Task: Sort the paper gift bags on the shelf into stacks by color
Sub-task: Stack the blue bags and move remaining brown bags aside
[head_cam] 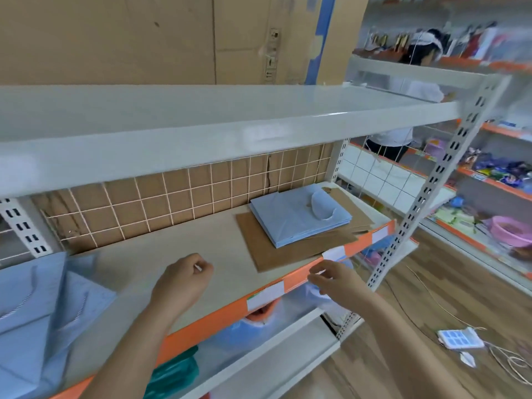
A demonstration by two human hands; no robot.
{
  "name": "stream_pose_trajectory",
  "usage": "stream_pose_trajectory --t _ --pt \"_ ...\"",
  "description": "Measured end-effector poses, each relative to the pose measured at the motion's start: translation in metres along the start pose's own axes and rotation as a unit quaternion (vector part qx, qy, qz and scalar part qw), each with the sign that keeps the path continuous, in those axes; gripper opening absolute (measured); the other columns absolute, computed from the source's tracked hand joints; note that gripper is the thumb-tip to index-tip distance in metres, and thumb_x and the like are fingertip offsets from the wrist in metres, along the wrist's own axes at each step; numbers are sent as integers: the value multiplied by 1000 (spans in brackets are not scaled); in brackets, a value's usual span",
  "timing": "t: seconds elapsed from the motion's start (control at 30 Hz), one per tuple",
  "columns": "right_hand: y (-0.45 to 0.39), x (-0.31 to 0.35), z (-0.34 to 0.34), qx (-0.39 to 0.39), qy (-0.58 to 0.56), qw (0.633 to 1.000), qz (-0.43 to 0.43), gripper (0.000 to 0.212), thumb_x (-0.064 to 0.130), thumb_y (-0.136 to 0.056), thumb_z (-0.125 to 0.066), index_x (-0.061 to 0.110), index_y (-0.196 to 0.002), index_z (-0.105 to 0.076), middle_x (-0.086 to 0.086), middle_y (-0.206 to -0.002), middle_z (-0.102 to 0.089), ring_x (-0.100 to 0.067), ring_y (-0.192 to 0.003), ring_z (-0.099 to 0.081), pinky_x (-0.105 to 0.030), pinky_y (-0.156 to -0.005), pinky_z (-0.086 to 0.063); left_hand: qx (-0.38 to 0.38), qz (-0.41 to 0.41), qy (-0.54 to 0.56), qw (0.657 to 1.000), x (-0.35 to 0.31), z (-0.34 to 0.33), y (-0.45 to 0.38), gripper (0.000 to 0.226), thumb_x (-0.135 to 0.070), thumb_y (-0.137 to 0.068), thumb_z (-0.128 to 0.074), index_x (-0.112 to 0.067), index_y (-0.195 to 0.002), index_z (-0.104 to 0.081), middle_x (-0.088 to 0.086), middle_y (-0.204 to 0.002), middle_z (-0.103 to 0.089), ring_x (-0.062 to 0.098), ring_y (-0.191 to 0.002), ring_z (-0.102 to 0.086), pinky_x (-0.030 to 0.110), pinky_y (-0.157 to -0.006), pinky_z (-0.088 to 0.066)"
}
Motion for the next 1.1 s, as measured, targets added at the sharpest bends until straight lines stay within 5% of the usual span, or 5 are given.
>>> stream_pose_trajectory --t 0.17,0.47,0.73,0.97,1.1 --pt "-42 -14 34 -17 36 999 -2 8 34 -92 -58 29 -97 -61 11 -83 -63 -7 -75 -61 -10 -47 -40 13 -14 -15 1000 -34 -25 -49 17 -39 -89 -53 -25 -82 -59 -4 -86 -68 21 -83 -63 31 -74 -49" --pt "-107 -43 63 -11 26 1000 -2 10 29 -89 -61 22 -94 -65 1 -99 -67 -20 -86 -65 -35 -85 -53 20 -5 -73 997 -72 -65 -98 18 -42 -91 -52 -27 -95 -60 -4 -98 -61 20 -94 -59 29 -77 -45" --pt "-178 -68 103 35 30 999 12 18 33 -87 -62 17 -94 -67 -1 -89 -68 -18 -82 -63 -28 -76 -49 53 102 -56 992 -101 -123 -125 27 -48 -90 -53 -24 -99 -56 -6 -98 -60 15 -90 -58 30 -75 -45" --pt "-229 -82 124 96 108 989 38 31 29 -91 -55 19 -62 -51 -2 -67 -53 -21 -72 -52 -26 -68 -41 23 180 78 980 -128 -170 -136 34 -40 -83 -64 -20 -109 -55 -1 -93 -63 17 -82 -61 30 -63 -46" --pt "-240 -85 123 128 124 982 60 26 32 -93 -52 11 -85 -64 -2 -77 -58 -17 -74 -54 -24 -66 -43 -2 213 207 955 -145 -181 -140 36 -29 -81 -68 -10 -111 -63 4 -79 -63 18 -65 -61 26 -55 -49"
Point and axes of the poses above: each hand's wrist, its own y-axis away from the middle knuckle, its own z-axis out of the back of the hand, x = y × z, the point moved 3 cm from there along -y, towards the middle knuckle
